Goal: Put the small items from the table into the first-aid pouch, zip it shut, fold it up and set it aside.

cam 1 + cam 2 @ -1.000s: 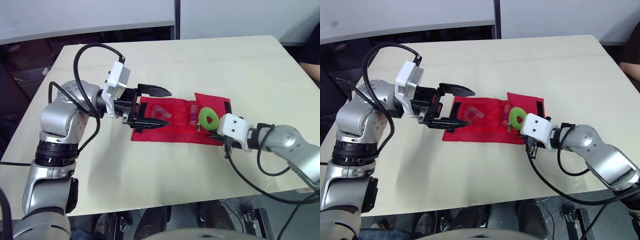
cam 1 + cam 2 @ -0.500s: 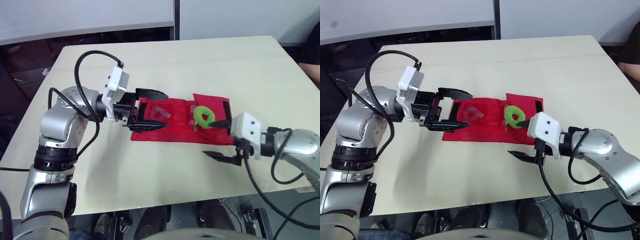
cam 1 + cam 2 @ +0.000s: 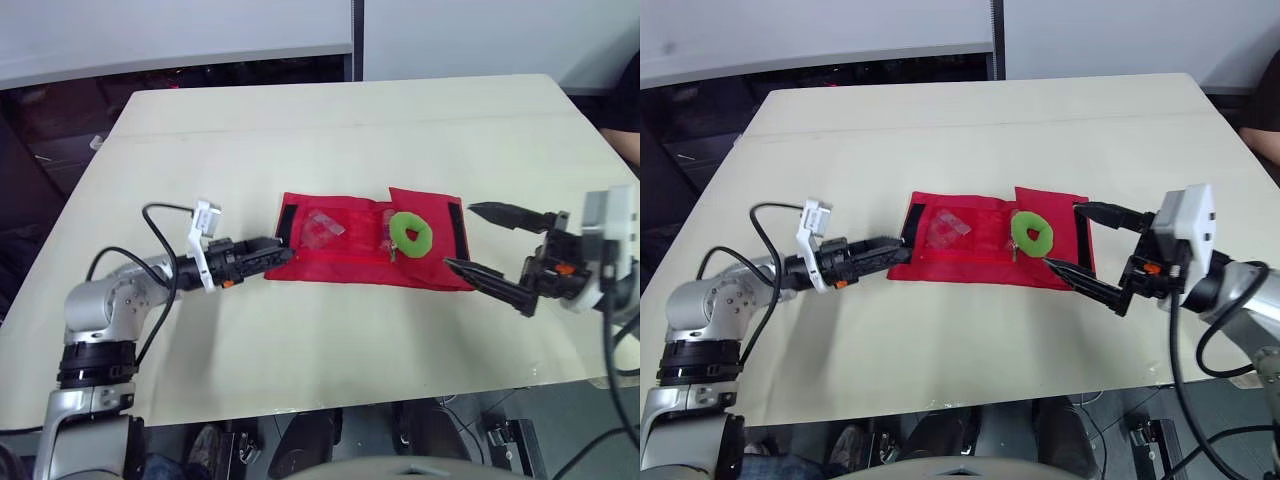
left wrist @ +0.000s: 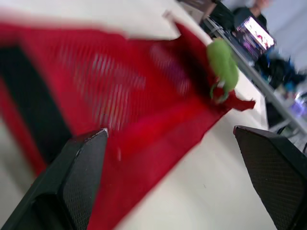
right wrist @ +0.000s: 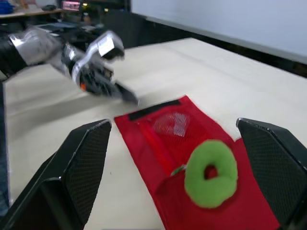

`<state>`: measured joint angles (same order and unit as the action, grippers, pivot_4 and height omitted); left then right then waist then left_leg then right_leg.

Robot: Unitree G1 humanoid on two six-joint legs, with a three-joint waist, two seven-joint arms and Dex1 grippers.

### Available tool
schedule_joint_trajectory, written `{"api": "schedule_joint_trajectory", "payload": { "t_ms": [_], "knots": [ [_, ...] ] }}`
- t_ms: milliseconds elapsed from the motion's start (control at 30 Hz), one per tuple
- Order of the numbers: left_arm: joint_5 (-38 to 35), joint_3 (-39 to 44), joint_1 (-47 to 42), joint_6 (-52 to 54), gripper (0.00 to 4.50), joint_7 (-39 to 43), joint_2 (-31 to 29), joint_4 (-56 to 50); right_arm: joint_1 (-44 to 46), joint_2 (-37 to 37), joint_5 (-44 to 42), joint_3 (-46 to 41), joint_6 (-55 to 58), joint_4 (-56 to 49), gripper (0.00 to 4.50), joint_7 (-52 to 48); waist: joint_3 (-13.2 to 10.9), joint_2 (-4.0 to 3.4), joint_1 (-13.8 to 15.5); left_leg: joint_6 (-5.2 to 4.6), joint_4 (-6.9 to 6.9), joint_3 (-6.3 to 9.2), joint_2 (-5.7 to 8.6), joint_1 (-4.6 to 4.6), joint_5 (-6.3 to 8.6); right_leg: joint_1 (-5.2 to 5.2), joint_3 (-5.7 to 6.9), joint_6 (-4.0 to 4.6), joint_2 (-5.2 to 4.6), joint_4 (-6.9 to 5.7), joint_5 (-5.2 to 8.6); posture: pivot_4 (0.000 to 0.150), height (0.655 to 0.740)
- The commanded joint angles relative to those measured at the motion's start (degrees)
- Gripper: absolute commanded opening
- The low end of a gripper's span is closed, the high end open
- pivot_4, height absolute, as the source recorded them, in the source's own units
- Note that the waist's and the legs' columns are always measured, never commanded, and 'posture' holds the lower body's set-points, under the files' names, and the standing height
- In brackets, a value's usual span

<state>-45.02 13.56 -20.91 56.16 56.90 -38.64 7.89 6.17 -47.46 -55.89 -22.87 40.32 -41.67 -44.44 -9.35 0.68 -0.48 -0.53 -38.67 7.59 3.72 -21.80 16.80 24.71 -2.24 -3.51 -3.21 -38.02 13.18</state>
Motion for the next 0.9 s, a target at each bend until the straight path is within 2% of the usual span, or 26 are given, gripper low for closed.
{"api": "schedule_joint_trajectory", "payload": {
  "t_ms": [33, 333, 533, 767, 833, 900],
  "knots": [
    [-1.1, 3.9, -1.7, 3.7, 4.50, -4.7, -0.3, 3.4, 1.4, -2.7, -4.5, -2.7, 0.8, 0.0, 4.46, -1.0, 0.0, 0.06, 0.0, 0.01, -0.02, 0.05, -0.01, -0.01, -0.01, 0.00, 0.07, 0.03, 0.01, 0.01, -0.02, 0.150, 0.7368],
    [-0.6, 5.7, -3.4, 7.6, 4.50, -10.2, 1.3, 6.8, 4.8, -5.2, -5.8, -0.1, 0.1, 0.4, 4.46, -0.1, 0.0, 0.06, -0.1, 0.06, -0.01, -0.02, 0.01, 0.00, -0.03, 0.00, 0.01, 0.03, -0.28, 0.00, -0.03, 0.150, 0.7368],
    [-0.1, 1.9, -5.0, 10.6, 4.50, -9.2, 2.4, 7.7, 7.2, -5.3, -4.5, 2.3, 0.3, 1.2, 4.46, 1.1, 0.0, 0.05, 0.1, 0.06, -0.01, -0.03, 0.03, 0.00, -0.03, 0.00, 0.00, 0.03, -0.31, 0.01, -0.03, 0.150, 0.7368],
    [2.1, -2.3, -8.3, 12.9, 4.50, -6.8, 3.7, 14.5, 8.6, -6.5, 0.6, 6.4, -0.2, 1.8, 4.46, 1.3, 0.1, -0.06, 1.0, 0.06, -0.05, -0.03, 0.11, 0.03, -0.04, -0.06, 0.03, 0.00, -0.37, 0.01, -0.04, 0.150, 0.7368],
    [0.7, -2.2, -8.0, 14.7, 3.97, -4.5, 3.1, 13.8, 8.5, -7.4, 3.1, 7.4, -0.3, 1.8, 4.50, 1.1, 0.2, -0.06, 1.1, 0.06, -0.06, -0.05, 0.11, 0.03, -0.04, -0.06, 0.01, -0.01, -0.36, 0.01, -0.04, 0.150, 0.7368],
    [-0.4, -2.3, -7.5, 16.3, 3.13, -2.3, 2.4, 12.3, 9.2, -7.7, 5.2, 8.6, -0.3, 1.9, 4.50, 1.7, 0.2, -0.06, 1.0, 0.06, -0.06, -0.06, 0.11, 0.02, -0.03, -0.05, -0.01, -0.01, -0.36, 0.02, -0.04, 0.150, 0.7368]
  ]
}}
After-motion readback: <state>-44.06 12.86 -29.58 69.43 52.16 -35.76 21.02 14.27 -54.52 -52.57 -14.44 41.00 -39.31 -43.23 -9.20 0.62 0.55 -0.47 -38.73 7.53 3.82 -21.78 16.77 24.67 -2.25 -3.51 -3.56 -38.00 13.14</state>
